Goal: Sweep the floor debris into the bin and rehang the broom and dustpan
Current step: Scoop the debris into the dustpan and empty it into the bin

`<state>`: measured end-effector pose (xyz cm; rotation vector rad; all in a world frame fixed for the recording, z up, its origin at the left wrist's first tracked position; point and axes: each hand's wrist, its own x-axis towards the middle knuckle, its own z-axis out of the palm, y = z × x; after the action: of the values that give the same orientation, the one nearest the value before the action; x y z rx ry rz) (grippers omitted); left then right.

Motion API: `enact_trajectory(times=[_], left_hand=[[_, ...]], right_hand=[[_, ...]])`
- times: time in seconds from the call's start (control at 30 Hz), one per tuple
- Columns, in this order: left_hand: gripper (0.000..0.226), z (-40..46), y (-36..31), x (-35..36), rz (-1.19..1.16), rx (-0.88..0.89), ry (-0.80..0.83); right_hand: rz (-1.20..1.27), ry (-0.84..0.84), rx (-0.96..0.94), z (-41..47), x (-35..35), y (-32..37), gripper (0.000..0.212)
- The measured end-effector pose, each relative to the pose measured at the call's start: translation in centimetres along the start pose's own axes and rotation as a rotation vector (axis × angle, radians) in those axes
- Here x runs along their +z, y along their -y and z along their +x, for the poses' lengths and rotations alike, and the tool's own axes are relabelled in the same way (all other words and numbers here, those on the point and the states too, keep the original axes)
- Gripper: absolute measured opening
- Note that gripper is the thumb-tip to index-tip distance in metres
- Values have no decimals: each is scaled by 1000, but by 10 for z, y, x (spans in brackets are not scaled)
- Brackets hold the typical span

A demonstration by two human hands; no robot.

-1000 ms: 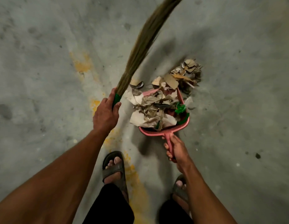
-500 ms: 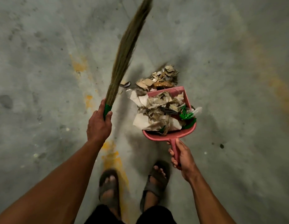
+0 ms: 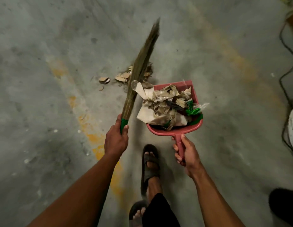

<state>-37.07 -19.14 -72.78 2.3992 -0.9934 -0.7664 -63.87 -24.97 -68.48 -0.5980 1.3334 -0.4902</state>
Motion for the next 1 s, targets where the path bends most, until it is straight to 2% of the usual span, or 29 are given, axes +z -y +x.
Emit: enact_trajectory(times=[0.33,0.73,1.0], left_hand=[[63,-117,-63,56,4,150,153],[63,-266,-156,199,51,337,334],[65,-383,-217,305,44,357,489]], right_hand=[[134,-174,-18,-100,-123,-43,48],[397,-338,-17,-186,-329,-116,47],[447,-515,27,-267,-466,-155,45]])
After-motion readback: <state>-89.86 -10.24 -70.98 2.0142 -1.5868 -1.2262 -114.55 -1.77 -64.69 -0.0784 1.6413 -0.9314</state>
